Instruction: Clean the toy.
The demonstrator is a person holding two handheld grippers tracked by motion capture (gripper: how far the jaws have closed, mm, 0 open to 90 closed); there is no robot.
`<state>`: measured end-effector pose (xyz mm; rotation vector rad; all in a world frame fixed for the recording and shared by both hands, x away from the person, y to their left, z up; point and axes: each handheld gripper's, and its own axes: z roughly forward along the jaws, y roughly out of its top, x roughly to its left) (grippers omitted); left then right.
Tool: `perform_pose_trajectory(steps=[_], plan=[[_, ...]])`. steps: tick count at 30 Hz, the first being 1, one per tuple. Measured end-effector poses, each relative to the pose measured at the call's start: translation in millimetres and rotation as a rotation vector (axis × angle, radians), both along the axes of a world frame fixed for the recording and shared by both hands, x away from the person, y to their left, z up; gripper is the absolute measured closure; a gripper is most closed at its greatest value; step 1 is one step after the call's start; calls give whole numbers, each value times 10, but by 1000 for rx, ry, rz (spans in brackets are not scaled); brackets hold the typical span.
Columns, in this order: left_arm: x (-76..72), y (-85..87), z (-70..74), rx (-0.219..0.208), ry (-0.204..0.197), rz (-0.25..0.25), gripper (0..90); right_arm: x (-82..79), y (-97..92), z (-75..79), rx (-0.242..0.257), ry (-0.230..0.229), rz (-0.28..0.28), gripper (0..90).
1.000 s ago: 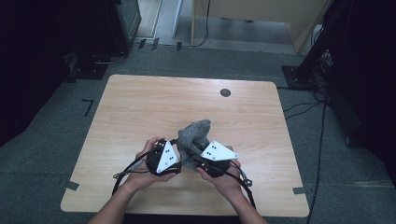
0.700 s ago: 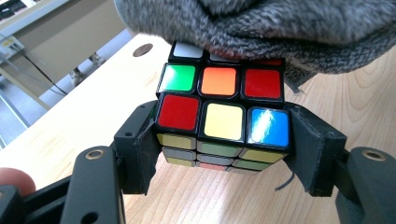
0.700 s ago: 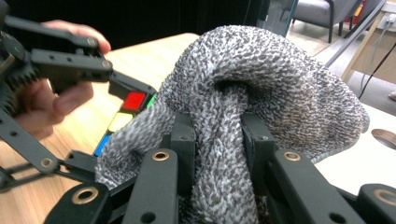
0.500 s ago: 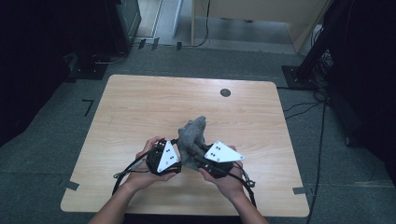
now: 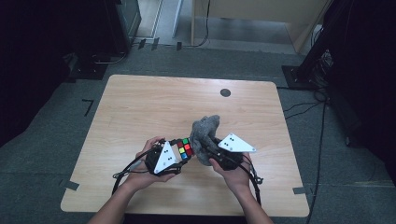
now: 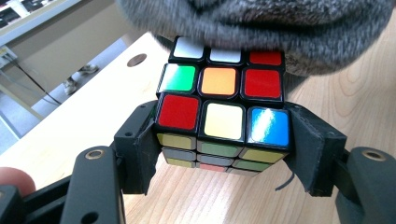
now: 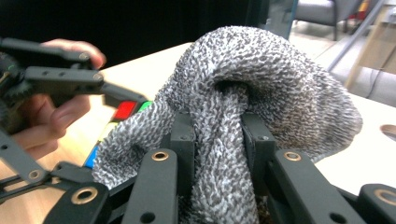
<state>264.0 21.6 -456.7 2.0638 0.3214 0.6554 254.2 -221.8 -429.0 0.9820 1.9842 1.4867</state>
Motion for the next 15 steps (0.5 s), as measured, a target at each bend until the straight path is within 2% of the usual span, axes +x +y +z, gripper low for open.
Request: perform_pose_trajectory(steps=[2, 3, 5, 8, 11, 13, 15], plan=[[2, -6, -9, 1, 3, 0, 340, -38, 1, 46, 35, -13, 21, 719], [0, -11, -9, 2, 4, -2, 340, -62, 37, 63, 32, -26, 43, 719], [-11, -21, -8, 1, 2, -11, 341, -118, 159, 67, 9, -47, 99, 717], [-23, -18, 3, -2, 0, -20, 341, -172, 325, 19, -29, -45, 133, 715], [-15, 14, 13, -15, 0, -15, 341, -144, 302, -6, -19, -39, 124, 719], [1, 49, 28, -53, 14, -14, 341, -93, 201, 5, 1, -29, 72, 720], [25, 97, 52, -82, 27, -18, 341, -35, 57, 14, 57, 2, 28, 720]])
